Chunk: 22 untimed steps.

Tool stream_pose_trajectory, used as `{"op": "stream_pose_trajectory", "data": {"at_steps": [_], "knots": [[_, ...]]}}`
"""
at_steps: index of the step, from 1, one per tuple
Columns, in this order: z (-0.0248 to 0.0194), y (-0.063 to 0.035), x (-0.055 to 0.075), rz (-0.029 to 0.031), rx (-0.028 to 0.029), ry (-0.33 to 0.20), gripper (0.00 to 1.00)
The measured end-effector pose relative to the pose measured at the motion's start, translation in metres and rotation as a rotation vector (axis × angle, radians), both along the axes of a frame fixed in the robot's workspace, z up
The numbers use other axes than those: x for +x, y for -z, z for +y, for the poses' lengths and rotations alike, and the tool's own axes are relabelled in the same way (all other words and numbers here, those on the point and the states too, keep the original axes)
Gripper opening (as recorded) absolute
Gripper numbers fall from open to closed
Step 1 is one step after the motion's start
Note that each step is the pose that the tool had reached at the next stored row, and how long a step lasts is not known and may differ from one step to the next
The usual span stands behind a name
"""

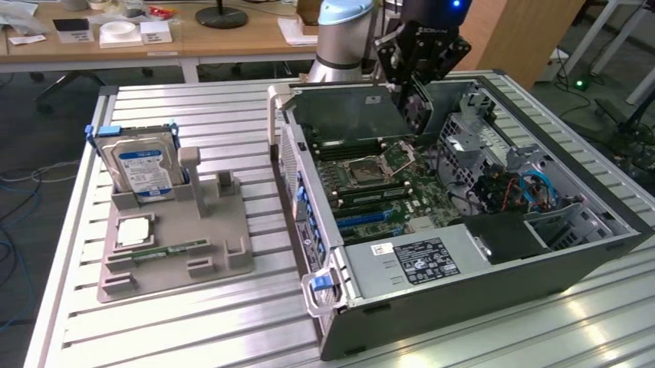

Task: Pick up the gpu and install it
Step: 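Pick up the gpu and move the gpu toward the slot, then insert the gpu into the slot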

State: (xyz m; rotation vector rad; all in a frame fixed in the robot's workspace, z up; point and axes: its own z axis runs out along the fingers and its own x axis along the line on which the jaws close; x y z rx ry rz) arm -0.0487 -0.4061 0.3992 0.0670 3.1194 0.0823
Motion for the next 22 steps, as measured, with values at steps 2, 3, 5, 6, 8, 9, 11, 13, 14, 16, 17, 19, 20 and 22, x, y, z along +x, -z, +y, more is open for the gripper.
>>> {"op": "stream_pose_trajectory", "data": {"at_steps": [2, 3, 5, 6, 8, 9, 11, 13, 14, 16, 17, 19, 20, 22], "knots": [[0.0000, 0.0004, 0.0032, -0.0003, 0.0001, 0.000, 0.27], [0.0000, 0.0003, 0.0037, -0.0003, -0.0002, 0.000, 0.27], [0.0000, 0.0003, 0.0037, -0.0002, -0.0002, 0.000, 0.27], [0.0000, 0.0003, 0.0037, -0.0003, -0.0001, 0.000, 0.27], [0.0001, 0.0003, 0.0037, -0.0003, -0.0001, 0.000, 0.27], [0.0000, 0.0003, 0.0037, -0.0003, -0.0001, 0.000, 0.27], [0.0000, 0.0003, 0.0037, -0.0003, -0.0001, 0.000, 0.27], [0.0001, 0.0004, 0.0037, -0.0003, 0.0000, 0.000, 0.27], [0.0000, 0.0003, 0.0037, -0.0003, -0.0001, 0.000, 0.27], [0.0001, 0.0003, 0.0037, -0.0003, -0.0001, 0.000, 0.27], [0.0000, 0.0003, 0.0037, -0.0003, -0.0001, 0.000, 0.27], [0.0000, 0.0003, 0.0037, -0.0003, -0.0001, -0.003, 0.27], [0.0001, 0.0004, 0.0037, -0.0003, 0.0000, -0.009, 0.27], [0.0000, 0.0004, 0.0038, -0.0004, 0.0000, -0.040, 0.27]]}}
